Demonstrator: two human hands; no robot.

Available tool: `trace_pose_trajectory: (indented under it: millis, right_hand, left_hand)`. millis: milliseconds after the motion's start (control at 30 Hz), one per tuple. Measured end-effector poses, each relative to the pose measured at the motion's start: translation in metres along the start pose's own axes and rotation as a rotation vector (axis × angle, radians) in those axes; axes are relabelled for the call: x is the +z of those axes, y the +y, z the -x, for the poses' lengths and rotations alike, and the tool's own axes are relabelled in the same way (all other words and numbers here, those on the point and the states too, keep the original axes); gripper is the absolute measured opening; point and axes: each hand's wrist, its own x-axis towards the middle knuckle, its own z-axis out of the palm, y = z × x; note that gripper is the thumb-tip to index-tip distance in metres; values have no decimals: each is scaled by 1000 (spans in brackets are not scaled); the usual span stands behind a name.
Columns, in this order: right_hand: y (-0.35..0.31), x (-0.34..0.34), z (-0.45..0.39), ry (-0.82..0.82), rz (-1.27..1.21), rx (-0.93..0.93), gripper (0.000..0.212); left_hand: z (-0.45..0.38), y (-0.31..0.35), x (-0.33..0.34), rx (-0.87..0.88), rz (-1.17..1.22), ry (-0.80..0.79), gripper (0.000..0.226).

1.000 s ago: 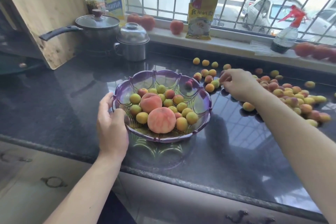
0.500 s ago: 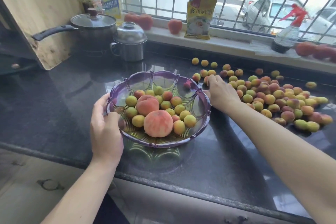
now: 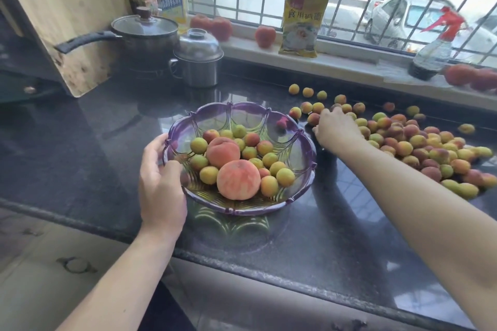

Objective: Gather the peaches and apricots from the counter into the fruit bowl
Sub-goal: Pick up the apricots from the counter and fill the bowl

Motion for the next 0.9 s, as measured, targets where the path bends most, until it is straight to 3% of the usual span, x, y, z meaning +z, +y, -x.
trace_pose_trajectory:
  millis: [233, 300, 367, 433, 533, 667, 800, 900]
  right_hand:
    - [13, -6, 19, -71, -84, -57, 23]
    - [11, -33, 28, -92, -304, -38, 21]
    - [4, -79, 48, -147, -679, -49, 15]
    - [-11, -128, 82, -358, -864, -176, 9]
    - [-41, -148, 121, -536, -571, -363, 23]
    - [-70, -126, 142, -414, -146, -439, 35]
    - [-55, -139, 131, -328, -213, -357, 32]
    - [-42, -139, 118, -287, -180, -424, 23]
  left_hand:
    - [-2, -7, -2, -13, 1, -54, 66]
    - [-2, -8, -2, 25, -6, -88, 66]
    - [2, -4, -1, 70, -69, -122, 66]
    - [8, 4, 1, 103, -147, -162, 63]
    - [10, 5, 1, 143, -122, -150, 55]
    - [8, 1, -4, 130, -48, -83, 48]
    - [5, 1, -4, 68, -4, -98, 48]
    - [1, 1, -1, 27, -18, -174, 53]
